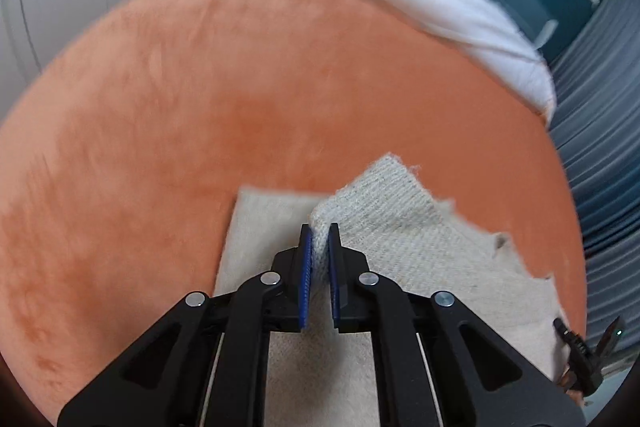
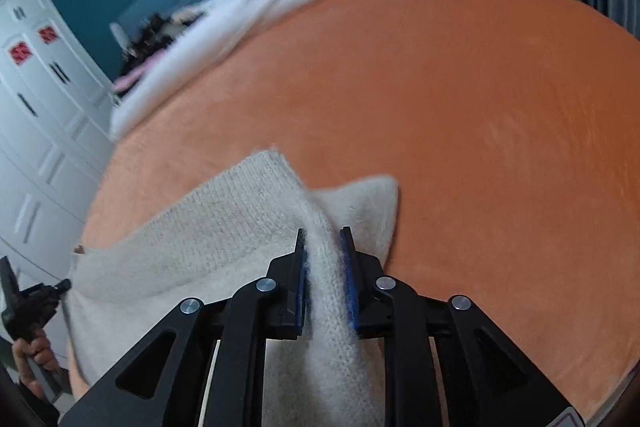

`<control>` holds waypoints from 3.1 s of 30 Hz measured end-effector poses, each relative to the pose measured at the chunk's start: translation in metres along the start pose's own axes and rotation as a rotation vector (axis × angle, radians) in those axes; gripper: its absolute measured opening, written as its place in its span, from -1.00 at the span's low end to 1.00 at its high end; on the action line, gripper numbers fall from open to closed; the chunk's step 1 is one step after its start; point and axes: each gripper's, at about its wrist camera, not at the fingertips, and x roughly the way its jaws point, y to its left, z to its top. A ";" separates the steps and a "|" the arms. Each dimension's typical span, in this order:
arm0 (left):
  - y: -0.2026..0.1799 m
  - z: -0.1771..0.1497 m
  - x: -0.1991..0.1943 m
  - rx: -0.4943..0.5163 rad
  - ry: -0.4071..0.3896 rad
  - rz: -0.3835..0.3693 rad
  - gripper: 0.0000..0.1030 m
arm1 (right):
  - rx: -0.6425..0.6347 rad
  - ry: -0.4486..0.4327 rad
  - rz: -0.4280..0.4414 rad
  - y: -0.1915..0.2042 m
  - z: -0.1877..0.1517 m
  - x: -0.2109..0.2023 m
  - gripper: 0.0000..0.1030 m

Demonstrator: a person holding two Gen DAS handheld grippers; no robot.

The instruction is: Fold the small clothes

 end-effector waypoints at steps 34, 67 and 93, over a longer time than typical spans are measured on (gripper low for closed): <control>0.016 -0.037 -0.008 -0.032 -0.078 0.066 0.46 | -0.109 -0.135 0.021 -0.003 0.013 -0.056 0.32; 0.091 -0.257 -0.094 -0.349 0.164 -0.115 -0.75 | 0.056 0.198 0.086 -0.108 -0.137 -0.116 -0.51; 0.011 -0.091 -0.028 -0.046 -0.010 -0.070 -0.81 | -0.286 0.023 0.013 0.036 -0.028 -0.038 -0.83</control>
